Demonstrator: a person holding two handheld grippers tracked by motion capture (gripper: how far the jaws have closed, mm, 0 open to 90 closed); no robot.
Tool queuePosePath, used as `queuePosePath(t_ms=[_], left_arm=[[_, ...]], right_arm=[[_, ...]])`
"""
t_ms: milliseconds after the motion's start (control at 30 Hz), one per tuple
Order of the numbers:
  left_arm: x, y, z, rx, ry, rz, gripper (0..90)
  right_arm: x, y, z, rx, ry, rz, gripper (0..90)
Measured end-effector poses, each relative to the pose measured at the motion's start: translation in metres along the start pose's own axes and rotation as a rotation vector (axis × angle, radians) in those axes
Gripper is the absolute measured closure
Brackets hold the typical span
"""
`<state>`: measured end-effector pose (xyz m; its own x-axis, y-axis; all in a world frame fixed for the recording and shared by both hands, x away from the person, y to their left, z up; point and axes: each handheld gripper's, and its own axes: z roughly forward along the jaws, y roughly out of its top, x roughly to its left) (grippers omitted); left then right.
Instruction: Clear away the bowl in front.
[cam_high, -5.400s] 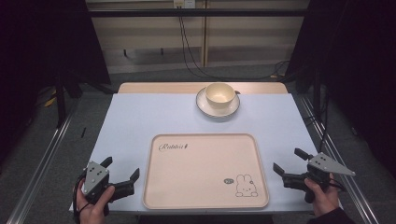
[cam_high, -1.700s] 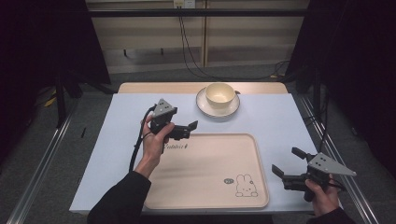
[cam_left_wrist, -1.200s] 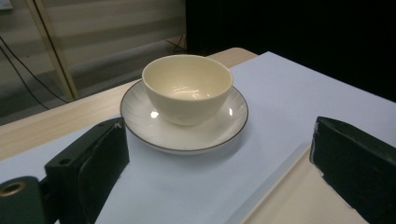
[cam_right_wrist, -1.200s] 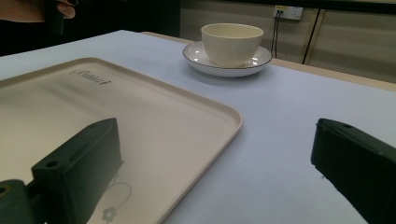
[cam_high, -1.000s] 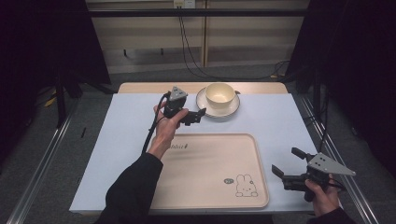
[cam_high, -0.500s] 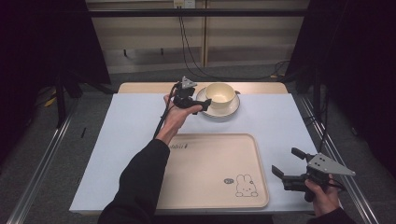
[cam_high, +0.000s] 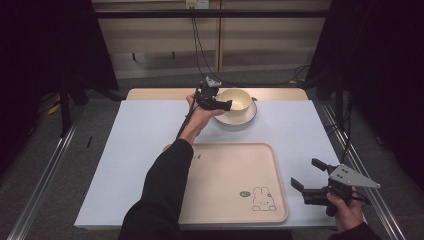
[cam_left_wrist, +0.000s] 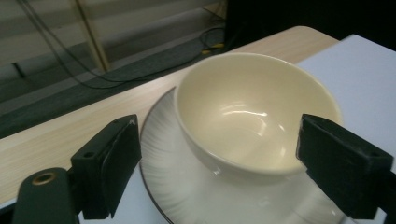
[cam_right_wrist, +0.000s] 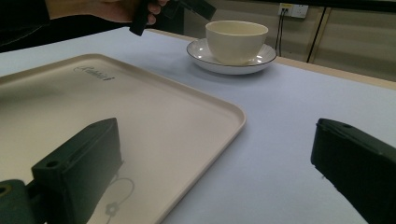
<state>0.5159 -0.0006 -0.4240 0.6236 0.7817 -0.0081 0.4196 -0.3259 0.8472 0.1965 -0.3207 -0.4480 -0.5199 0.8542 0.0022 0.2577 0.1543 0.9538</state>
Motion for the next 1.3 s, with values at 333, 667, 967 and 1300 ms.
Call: queuePosePath(t_ms=[333, 667, 967, 1300], left_arm=[[-0.005, 0.007, 0.031, 0.074, 0.06, -0.059, 17.7], [-0.002, -0.004, 0.048, 0.169, 0.047, -0.101, 25.1], [0.0, 0.0, 0.048, 0.243, -0.016, -0.182, 46.8], [0.003, 0.002, 0.047, 0.269, -0.014, -0.243, 63.9]], right_arm=[[0.0, 0.0, 0.001, -0.002, 0.008, 0.005, 1.6], [0.0, 0.0, 0.0, -0.001, 0.009, 0.003, 1.5], [0.0, 0.0, 0.0, 0.001, 0.007, 0.001, 1.5], [0.0, 0.0, 0.0, 0.007, 0.005, -0.002, 1.5]])
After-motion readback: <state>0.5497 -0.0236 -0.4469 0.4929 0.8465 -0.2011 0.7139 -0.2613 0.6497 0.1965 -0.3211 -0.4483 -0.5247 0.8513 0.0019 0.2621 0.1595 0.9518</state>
